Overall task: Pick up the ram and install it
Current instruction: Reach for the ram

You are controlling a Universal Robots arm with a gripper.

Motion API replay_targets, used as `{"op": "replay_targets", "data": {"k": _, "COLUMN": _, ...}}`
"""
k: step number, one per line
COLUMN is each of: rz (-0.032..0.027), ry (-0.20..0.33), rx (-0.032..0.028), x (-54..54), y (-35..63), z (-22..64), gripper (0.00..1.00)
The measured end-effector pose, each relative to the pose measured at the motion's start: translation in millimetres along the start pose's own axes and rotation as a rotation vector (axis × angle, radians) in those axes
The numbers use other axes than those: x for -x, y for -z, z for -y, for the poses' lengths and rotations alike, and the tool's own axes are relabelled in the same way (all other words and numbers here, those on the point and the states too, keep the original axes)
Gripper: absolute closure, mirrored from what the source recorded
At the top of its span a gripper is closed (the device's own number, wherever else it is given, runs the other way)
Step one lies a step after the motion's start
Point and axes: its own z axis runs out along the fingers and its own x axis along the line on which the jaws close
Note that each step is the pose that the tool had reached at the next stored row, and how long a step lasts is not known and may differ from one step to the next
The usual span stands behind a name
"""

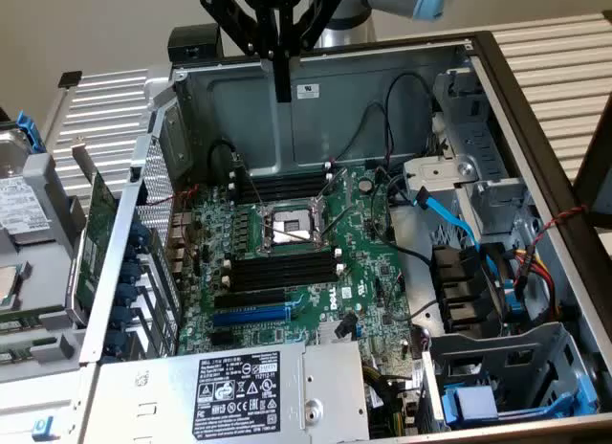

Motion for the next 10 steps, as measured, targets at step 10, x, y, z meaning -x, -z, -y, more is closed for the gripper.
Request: {"op": "replay_targets", "data": {"k": 10, "rz": 0.0002, "ry": -0.003, "rx": 0.0000, "x": 0.0, "y": 0.0, "z": 0.0, "gripper": 0.89}}
